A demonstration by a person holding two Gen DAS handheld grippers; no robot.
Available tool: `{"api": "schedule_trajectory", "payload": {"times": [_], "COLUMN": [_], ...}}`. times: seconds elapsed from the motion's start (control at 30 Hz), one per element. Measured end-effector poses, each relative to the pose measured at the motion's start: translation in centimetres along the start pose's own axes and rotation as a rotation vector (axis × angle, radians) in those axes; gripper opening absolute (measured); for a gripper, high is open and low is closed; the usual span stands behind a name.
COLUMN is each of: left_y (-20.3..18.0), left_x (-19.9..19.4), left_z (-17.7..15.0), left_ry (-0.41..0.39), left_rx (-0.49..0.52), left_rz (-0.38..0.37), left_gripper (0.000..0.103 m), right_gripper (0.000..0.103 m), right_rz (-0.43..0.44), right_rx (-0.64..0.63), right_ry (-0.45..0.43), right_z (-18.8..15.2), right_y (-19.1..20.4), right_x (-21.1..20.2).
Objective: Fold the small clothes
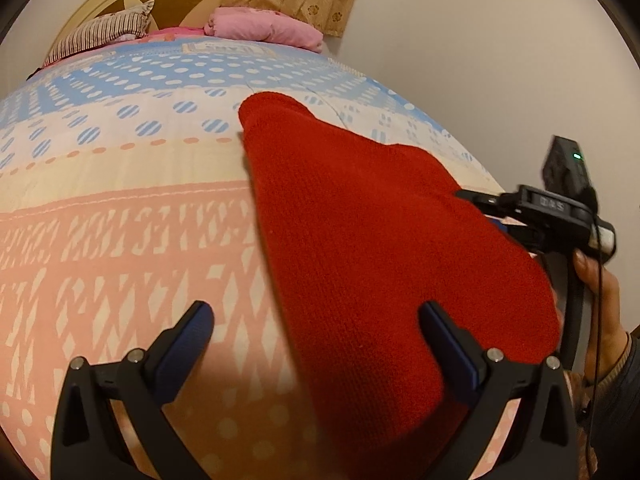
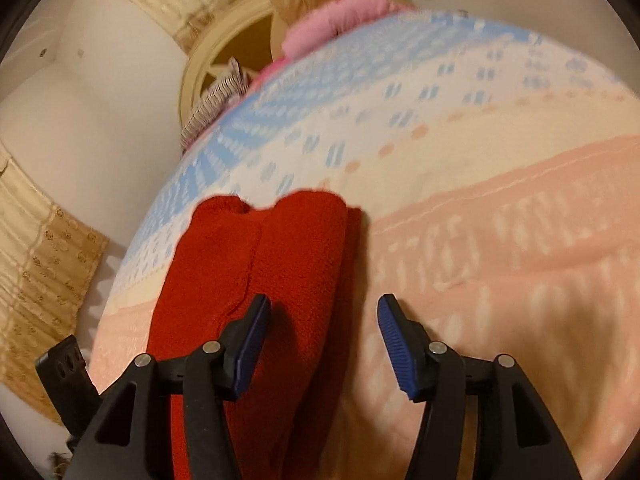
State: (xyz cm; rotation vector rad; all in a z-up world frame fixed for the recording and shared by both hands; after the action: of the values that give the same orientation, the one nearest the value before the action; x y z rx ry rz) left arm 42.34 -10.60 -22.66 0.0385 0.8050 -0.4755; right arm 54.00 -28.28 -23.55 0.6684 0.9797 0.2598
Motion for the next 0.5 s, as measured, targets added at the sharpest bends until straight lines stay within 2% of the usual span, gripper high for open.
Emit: {"api": "schedule_trajectory", "payload": {"times": [0.23,0.5], "left_y": [0.1,0.1], "left_x": [0.0,0.0], "left_z": [0.0,0.0], "left_ry": [-0.001,-0.002], "left_rx": [-0.003,-0.006], "left_rz": [-0.008,-0.014], "left_gripper": [0.103,0.103], "right_gripper": [0.057,0.057], "right_rz": [0.047,0.098], "right_rx": [0.048,-0.019], "right_ry": [-0.009,0.014], "right_z": [1.8,1.8], "right_y": [0.2,1.8], "right_x": [2.0,3.4]}}
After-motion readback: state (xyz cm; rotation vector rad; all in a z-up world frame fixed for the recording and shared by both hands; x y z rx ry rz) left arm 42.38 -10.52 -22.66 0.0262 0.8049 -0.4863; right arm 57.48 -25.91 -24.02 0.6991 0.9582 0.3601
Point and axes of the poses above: each gripper's, at about its wrist camera, not at the fingertips, and x roughly the way its jaws point, y to its left, z to its top, the point moved 10 cm from there along x, roughly the way its jaws point, and after that the axes turned 12 degrees about x, right-handed, at the moved point
